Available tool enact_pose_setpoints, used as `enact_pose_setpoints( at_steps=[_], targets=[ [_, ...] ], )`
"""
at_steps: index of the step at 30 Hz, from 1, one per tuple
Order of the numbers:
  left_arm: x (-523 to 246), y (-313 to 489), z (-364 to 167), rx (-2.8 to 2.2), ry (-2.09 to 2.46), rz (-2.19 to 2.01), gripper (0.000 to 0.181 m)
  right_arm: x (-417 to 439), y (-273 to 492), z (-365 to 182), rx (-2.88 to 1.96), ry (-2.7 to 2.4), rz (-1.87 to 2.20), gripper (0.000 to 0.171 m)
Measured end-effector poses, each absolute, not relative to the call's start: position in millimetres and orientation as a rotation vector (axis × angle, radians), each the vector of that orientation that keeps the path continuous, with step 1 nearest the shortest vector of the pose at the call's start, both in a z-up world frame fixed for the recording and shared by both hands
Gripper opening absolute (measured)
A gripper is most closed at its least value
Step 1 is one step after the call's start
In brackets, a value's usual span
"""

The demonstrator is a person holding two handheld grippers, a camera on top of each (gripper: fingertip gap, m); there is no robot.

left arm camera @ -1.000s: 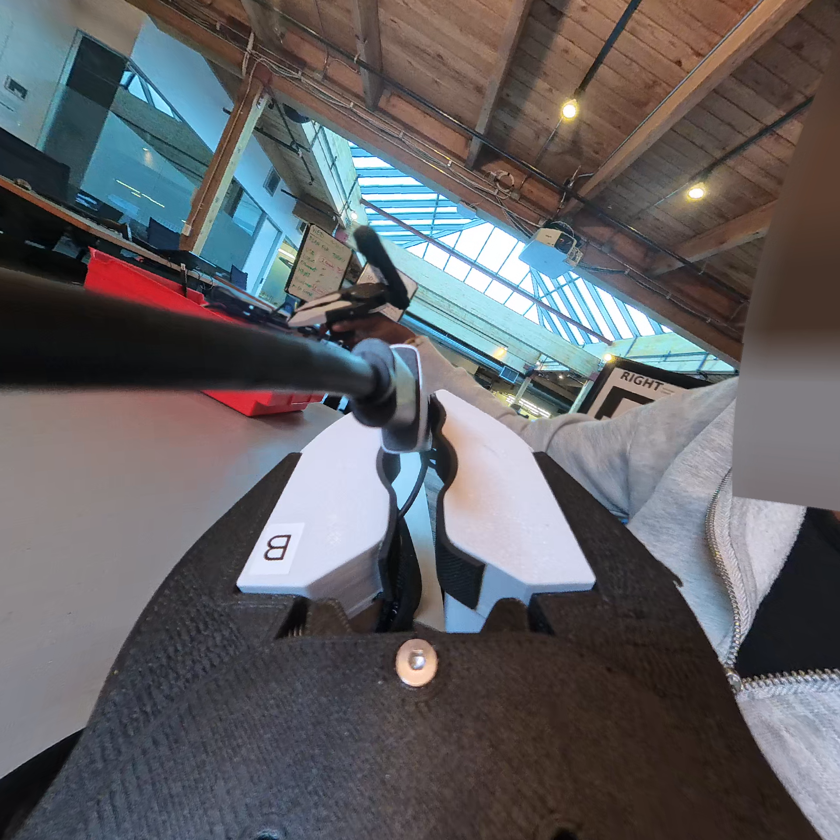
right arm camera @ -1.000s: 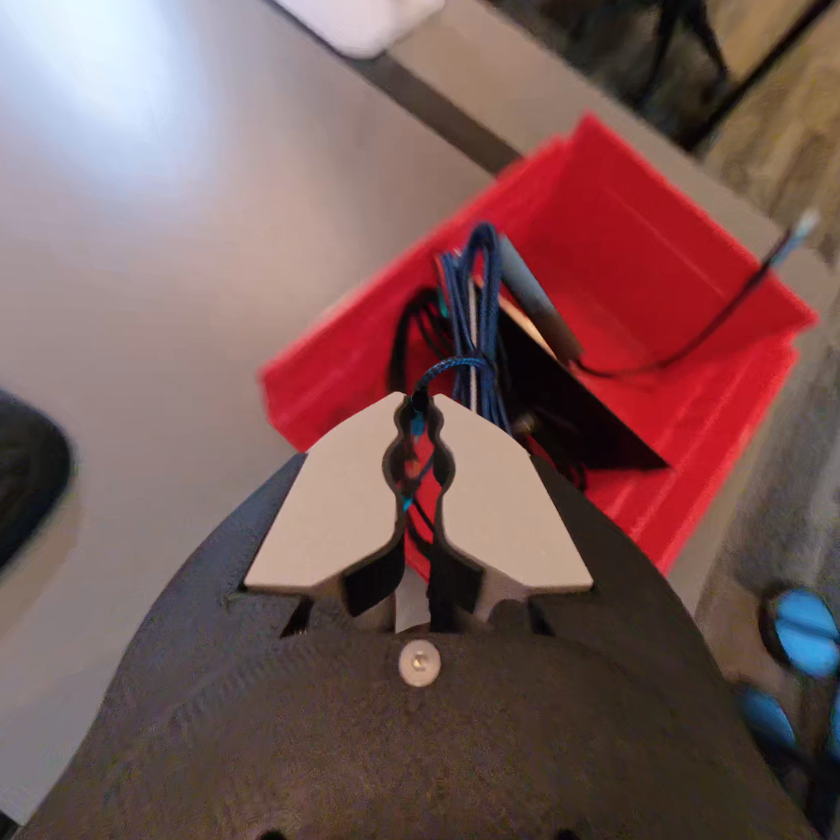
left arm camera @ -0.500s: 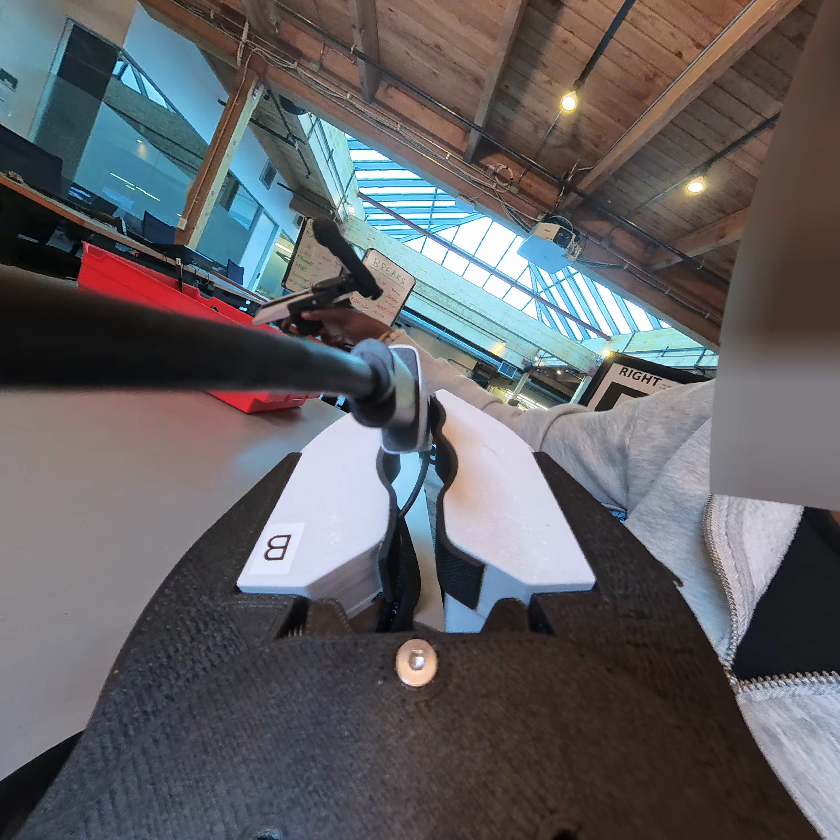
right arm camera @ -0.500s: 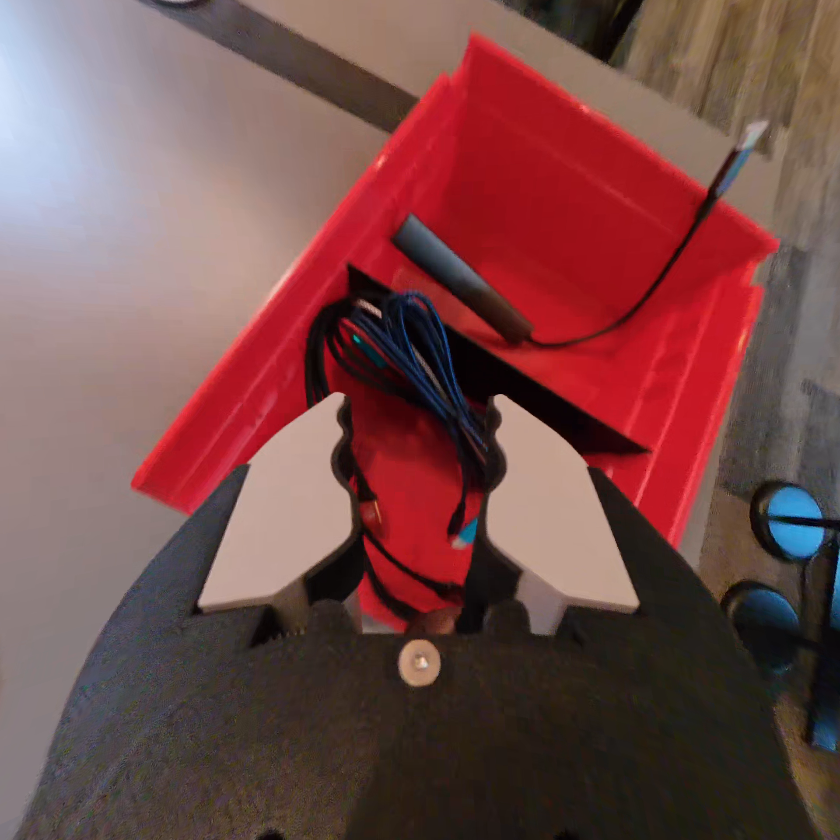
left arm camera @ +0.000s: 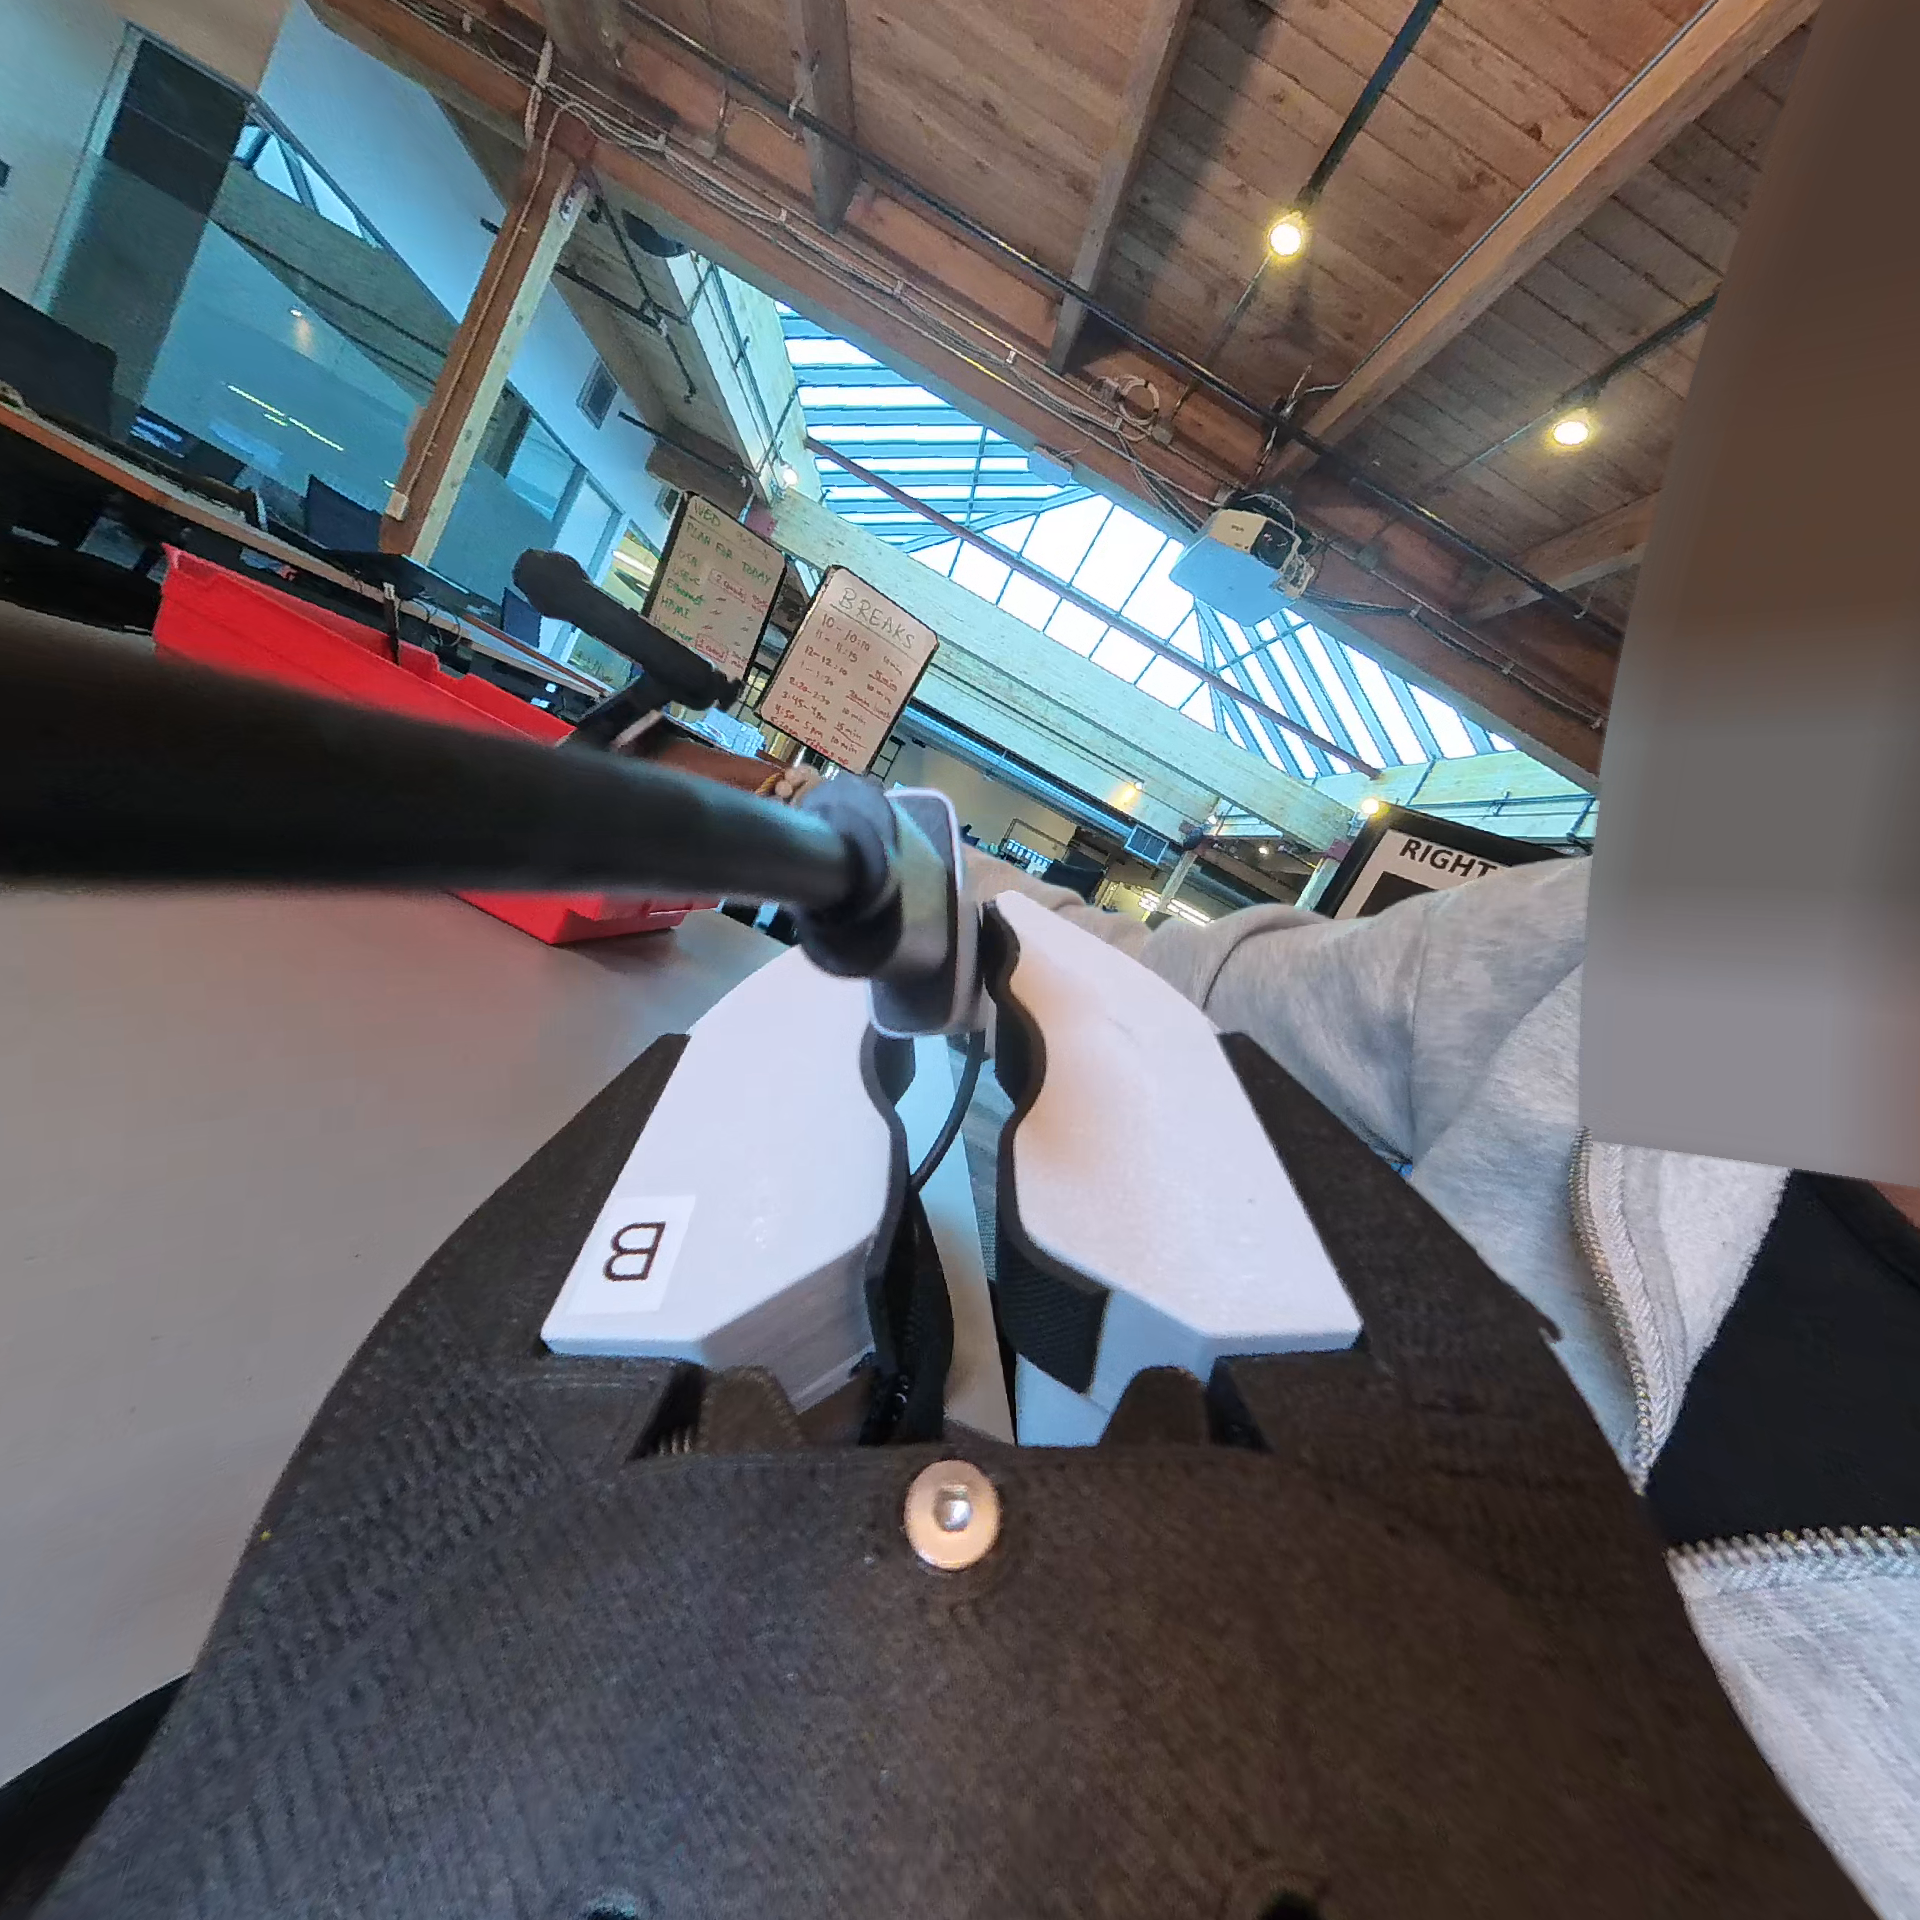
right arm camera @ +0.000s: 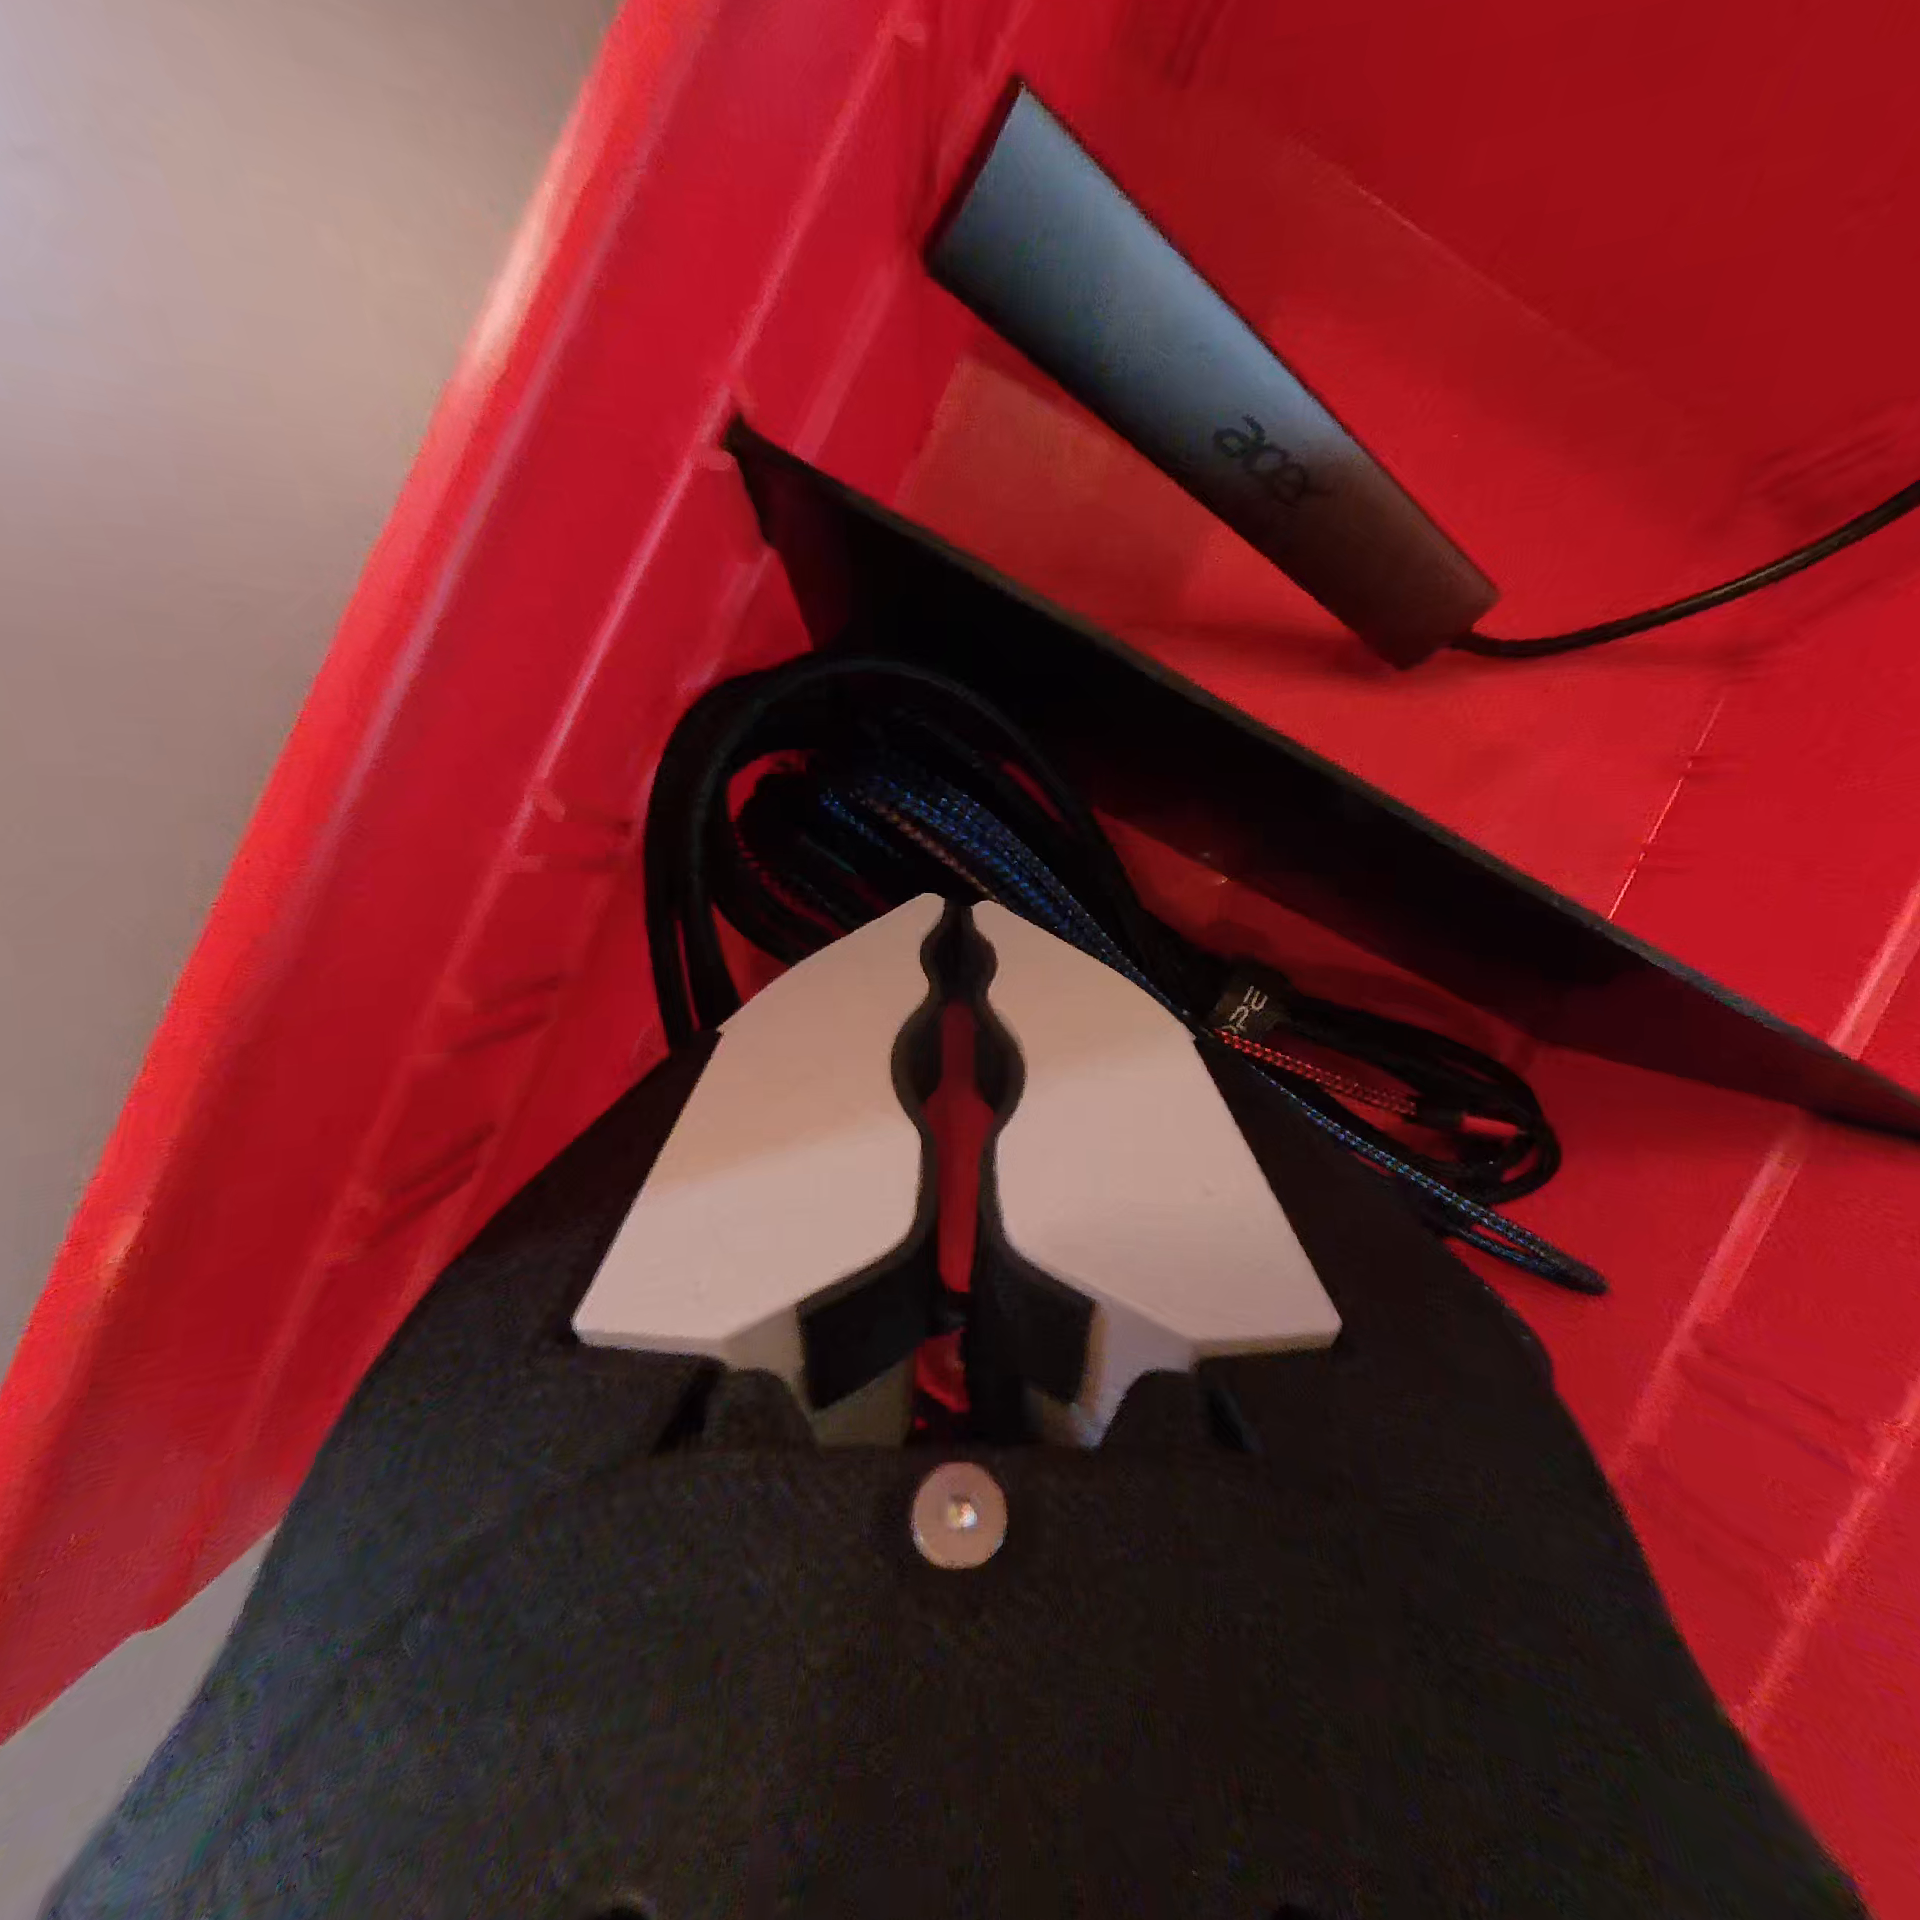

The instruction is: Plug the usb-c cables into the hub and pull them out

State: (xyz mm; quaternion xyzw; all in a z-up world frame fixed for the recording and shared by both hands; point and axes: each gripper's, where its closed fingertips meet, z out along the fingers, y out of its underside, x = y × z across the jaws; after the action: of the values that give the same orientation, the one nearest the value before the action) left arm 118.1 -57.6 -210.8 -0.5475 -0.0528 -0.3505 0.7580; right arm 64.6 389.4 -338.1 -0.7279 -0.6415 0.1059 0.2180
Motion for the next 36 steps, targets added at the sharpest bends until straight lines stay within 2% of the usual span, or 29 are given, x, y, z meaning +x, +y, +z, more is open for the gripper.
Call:
enact_pose_setpoints(
  at_steps=[3,4,7,9,11,13,16,19,22,25,27,29,32,36],
  targets=[
    [119,-57,-211,-1.198,-0.112,-0.758,0.011,64,393,-323,-2.001,-1.721,0.299,0.001],
    [119,-57,-211,-1.200,-0.112,-0.756,0.011,63,394,-312,-1.983,-1.664,0.324,0.014],
    [121,-56,-213,-1.219,-0.103,-0.744,0.011,67,398,-266,-1.888,-1.462,0.368,0.034],
    [123,-54,-215,-1.246,-0.094,-0.735,0.010,67,382,-227,-1.776,-1.327,0.489,0.039],
    [128,-51,-219,-1.286,-0.073,-0.728,0.011,56,317,-186,-1.621,-1.298,0.873,0.039],
    [134,-47,-224,-1.343,-0.045,-0.723,0.011,53,219,-159,-1.442,-1.418,1.321,0.036],
    [147,-40,-234,-1.451,0.012,-0.720,0.010,78,70,-158,-1.228,-1.812,1.777,0.037],
    [160,-37,-245,-1.552,0.073,-0.730,0.010,108,-33,-186,-1.036,-2.204,1.866,0.037],
    [165,-34,-251,-1.608,0.092,-0.738,0.010,121,-92,-212,-0.888,-2.472,1.761,0.037],
    [167,-36,-252,-1.614,0.092,-0.759,0.010,109,-115,-229,-0.875,-2.578,1.582,0.031],
    [167,-37,-252,-1.613,0.091,-0.766,0.010,98,-118,-238,-0.908,-2.606,1.484,0.009],
    [163,-37,-250,-1.592,0.064,-0.769,0.009,94,-118,-235,-0.913,-2.591,1.532,0.009],
    [150,-43,-236,-1.463,-0.001,-0.785,0.013,80,-108,-208,-1.070,-2.301,1.864,0.007],
    [99,-61,-209,-1.177,-0.214,-0.576,0.036,71,-68,-167,-1.184,-1.670,2.387,0.007]
  ],
)
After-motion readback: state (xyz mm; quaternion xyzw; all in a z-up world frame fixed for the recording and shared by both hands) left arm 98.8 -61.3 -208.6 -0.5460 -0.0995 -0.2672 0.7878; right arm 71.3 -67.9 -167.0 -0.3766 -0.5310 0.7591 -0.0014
